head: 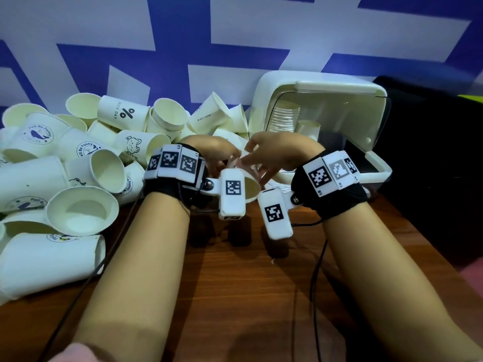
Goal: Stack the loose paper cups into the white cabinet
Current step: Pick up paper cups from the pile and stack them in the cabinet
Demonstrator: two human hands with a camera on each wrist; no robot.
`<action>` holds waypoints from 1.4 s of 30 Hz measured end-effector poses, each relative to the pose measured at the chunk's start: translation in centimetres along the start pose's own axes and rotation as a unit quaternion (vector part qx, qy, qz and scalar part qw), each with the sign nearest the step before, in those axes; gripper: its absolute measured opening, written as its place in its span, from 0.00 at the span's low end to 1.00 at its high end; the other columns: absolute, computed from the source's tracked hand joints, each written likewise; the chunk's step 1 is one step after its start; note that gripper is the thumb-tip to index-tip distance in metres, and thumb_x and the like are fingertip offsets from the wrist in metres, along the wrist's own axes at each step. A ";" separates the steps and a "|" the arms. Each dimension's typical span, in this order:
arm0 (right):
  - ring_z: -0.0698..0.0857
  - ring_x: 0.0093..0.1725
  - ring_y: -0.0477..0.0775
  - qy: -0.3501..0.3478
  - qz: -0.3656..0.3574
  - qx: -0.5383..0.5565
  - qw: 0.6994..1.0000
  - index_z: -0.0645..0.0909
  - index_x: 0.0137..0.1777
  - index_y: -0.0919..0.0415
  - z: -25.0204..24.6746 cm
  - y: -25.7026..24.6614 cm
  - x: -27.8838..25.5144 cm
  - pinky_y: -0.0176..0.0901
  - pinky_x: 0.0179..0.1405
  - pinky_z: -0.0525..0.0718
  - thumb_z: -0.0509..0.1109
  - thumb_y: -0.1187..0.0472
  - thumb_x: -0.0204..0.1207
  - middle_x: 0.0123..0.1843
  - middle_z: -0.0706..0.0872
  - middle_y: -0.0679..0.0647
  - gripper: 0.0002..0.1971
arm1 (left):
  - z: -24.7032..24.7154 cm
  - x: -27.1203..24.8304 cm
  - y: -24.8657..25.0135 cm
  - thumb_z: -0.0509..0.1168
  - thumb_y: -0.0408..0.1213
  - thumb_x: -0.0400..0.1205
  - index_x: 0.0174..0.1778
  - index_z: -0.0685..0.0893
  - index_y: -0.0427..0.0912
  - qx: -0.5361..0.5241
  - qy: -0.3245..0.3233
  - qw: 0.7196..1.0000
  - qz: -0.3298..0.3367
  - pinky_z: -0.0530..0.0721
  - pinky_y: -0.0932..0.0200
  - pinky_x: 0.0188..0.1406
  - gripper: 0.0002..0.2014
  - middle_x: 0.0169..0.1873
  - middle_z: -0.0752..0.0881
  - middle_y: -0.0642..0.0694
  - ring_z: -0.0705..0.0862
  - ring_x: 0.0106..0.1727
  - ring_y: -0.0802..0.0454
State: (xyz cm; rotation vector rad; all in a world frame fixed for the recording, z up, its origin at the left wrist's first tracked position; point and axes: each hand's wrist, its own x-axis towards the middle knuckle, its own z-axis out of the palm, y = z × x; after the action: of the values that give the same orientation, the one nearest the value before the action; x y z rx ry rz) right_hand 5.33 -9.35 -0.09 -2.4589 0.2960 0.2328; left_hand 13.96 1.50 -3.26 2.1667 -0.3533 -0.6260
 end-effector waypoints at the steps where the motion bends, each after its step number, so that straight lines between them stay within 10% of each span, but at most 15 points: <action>1: 0.91 0.48 0.65 0.016 -0.009 0.004 1.000 0.77 0.64 0.74 -0.3 0.0 -0.1 0.57 0.52 0.90 0.71 0.59 0.80 0.50 0.88 0.69 0.20 | -0.2 -0.4 0.6 0.58 0.39 0.86 0.35 0.75 0.39 0.001 -0.004 1.000 -0.001 0.74 0.64 0.26 0.14 0.29 0.75 0.45 0.74 0.28 0.51; 5: 0.88 0.38 0.58 0.082 -0.043 0.061 0.994 0.81 0.57 0.71 -2.6 0.5 -0.9 0.48 0.39 0.92 0.75 0.53 0.76 0.46 0.86 0.66 0.20 | -1.1 -2.6 3.2 0.57 0.36 0.86 0.47 0.77 0.38 -0.044 -0.008 0.998 0.046 0.79 0.54 0.37 0.07 0.42 0.79 0.41 0.79 0.35 0.46; 9: 0.85 0.45 0.54 0.118 -0.071 0.108 0.985 0.83 0.59 0.71 -4.8 1.5 -1.7 0.50 0.45 0.91 0.78 0.58 0.73 0.53 0.87 0.68 0.20 | -0.6 -3.9 4.2 0.55 0.36 0.87 0.50 0.77 0.40 -0.078 -0.009 0.984 0.159 0.84 0.56 0.41 0.06 0.49 0.81 0.40 0.82 0.34 0.46; 14: 0.90 0.53 0.57 0.130 -0.060 0.051 0.988 0.86 0.55 0.65 -7.1 3.3 -2.7 0.52 0.58 0.87 0.82 0.54 0.67 0.52 0.91 0.61 0.20 | 0.7 -4.3 5.0 0.61 0.33 0.86 0.58 0.77 0.45 -0.093 -0.021 0.967 0.238 0.85 0.46 0.61 0.07 0.57 0.84 0.39 0.86 0.59 0.38; 22: 0.87 0.58 0.52 0.229 -0.071 0.066 0.968 0.81 0.66 0.51 -10.2 6.3 -4.6 0.53 0.66 0.82 0.84 0.68 0.61 0.56 0.89 0.50 0.32 | 4.8 -3.2 8.0 0.66 0.31 0.81 0.59 0.81 0.47 -0.105 0.059 0.926 0.358 0.90 0.48 0.50 0.12 0.58 0.81 0.49 0.83 0.60 0.50; 29: 0.87 0.56 0.59 0.317 -0.031 0.114 0.941 0.77 0.63 0.49 -10.9 8.0 -3.3 0.59 0.61 0.86 0.81 0.74 0.56 0.51 0.87 0.54 0.35 | 7.1 -1.5 10.3 0.72 0.35 0.71 0.48 0.83 0.55 -0.128 0.080 0.909 0.389 0.87 0.48 0.56 0.12 0.48 0.85 0.57 0.85 0.54 0.52; 42: 0.87 0.40 0.54 0.318 0.001 0.141 0.938 0.72 0.65 0.58 -10.3 9.2 -1.0 0.50 0.39 0.91 0.77 0.78 0.67 0.45 0.79 0.53 0.30 | 7.8 2.7 9.7 0.66 0.31 0.80 0.53 0.81 0.56 -0.056 0.034 0.910 0.409 0.75 0.46 0.73 0.13 0.66 0.82 0.50 0.77 0.70 0.53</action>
State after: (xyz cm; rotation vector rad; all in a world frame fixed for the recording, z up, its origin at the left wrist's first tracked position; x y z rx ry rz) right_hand 2.85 -22.66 2.79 -2.1793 0.5613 -0.5819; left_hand 11.57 -10.70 -0.60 1.6985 -1.0792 -0.0827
